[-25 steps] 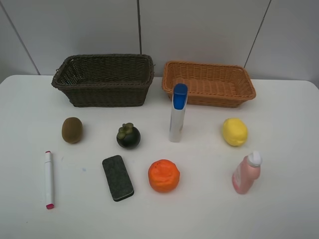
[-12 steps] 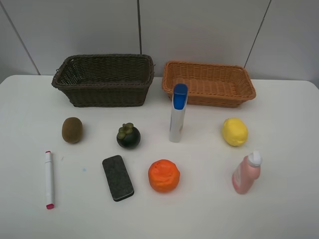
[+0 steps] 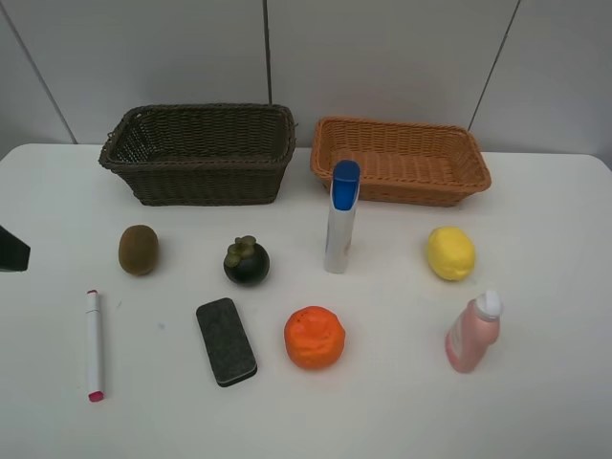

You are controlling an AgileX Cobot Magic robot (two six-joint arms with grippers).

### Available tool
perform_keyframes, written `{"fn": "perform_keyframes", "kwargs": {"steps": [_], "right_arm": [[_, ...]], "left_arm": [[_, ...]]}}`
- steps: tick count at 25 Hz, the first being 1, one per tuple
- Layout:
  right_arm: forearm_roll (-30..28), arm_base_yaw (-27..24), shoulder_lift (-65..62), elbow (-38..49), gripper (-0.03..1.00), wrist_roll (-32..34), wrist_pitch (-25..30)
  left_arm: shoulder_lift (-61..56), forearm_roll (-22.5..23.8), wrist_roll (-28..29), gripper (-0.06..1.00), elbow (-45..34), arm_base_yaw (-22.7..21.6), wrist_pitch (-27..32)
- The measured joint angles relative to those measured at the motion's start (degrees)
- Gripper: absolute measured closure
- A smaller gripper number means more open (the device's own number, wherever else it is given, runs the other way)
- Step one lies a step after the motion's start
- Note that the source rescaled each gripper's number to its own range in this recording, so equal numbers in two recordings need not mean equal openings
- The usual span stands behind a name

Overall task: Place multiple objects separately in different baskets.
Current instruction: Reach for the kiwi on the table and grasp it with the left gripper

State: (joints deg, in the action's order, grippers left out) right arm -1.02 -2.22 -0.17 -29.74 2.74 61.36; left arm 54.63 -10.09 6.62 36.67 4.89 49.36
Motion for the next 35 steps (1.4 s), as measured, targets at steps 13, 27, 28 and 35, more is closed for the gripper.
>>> {"fn": "perform_keyframes", "kwargs": {"steps": [13,27,28,35], "right_arm": [[0.0,0.0,0.0,0.0,-0.03,0.0,0.0],[0.0,0.0,0.0,0.0,-0.03,0.0,0.0],[0.0,0.0,0.0,0.0,-0.03,0.0,0.0],[0.0,0.0,0.0,0.0,-0.03,0.0,0.0]], "left_arm": [[47.4,-1.5,2.1,-0.05,25.0,5.9,-4.3],[60.8,4.8,7.8,-0.05,40.3,6.1,3.9],[61.4,4.9,7.8,-0.05,40.7,6.1,4.3],[65.9,6.7,8.8,-0.05,41.8,6.1,5.6]]}}
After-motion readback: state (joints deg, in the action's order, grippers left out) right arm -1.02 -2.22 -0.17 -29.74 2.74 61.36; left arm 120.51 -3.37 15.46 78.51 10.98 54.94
